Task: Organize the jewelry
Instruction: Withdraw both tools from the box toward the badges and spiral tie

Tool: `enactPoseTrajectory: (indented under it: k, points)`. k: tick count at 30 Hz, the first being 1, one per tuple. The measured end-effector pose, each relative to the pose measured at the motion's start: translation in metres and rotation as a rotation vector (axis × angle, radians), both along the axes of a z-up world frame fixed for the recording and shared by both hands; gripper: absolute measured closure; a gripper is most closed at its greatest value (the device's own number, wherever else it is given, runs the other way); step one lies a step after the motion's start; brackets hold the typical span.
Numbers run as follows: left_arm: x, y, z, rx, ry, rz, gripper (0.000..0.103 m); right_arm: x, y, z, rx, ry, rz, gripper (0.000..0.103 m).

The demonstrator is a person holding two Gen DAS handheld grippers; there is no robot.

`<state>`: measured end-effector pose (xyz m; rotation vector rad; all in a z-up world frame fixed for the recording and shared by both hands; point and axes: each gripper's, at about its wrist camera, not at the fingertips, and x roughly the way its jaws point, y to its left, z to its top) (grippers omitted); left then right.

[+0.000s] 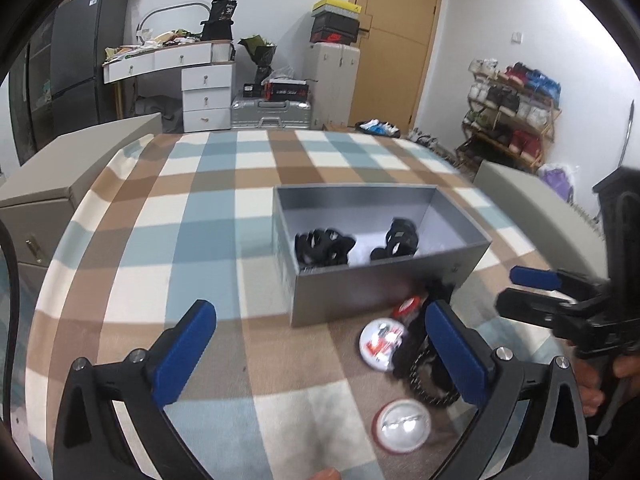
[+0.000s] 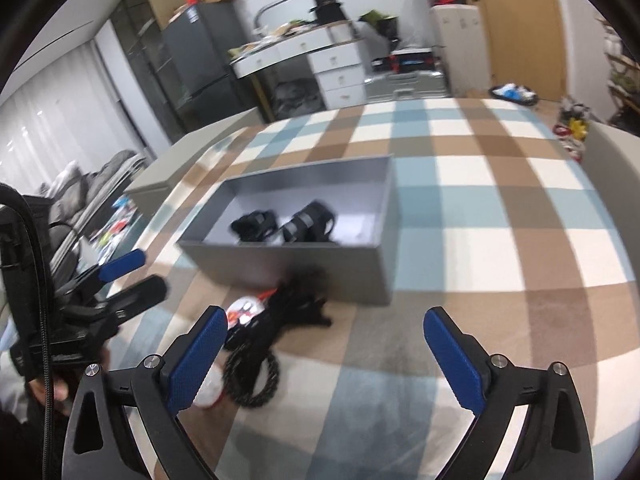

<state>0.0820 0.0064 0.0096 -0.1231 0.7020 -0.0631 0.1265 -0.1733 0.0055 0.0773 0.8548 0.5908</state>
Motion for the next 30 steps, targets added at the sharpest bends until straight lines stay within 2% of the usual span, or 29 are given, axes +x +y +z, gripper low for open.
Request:
enactPoseTrajectory:
  k: [7,11,14,17,30]
  points:
    - [-0.006,-0.006,-0.014,0.047,0.031,0.021,0.001,-0.005,-0.002,-0.007,-0.039,0.020,-0.028,0.004]
    - [-0.010,-0.005,-0.017,0.051,0.033,0.006,0.001,-0.003,-0.002,-0.014,-0.067,0.043,-0.072,0.004]
    - [-0.009,-0.002,-0.020,0.039,0.053,0.003,0.001,-0.005,0.001,-0.016,-0.076,0.042,-0.071,0.005]
    - [-0.009,-0.001,-0.020,0.059,0.062,0.014,0.001,-0.007,0.006,-0.015,-0.082,0.032,-0.066,0.005]
    - [-0.014,0.010,-0.027,0.019,0.089,0.061,0.001,-0.019,0.013,-0.017,-0.082,0.012,-0.118,0.005]
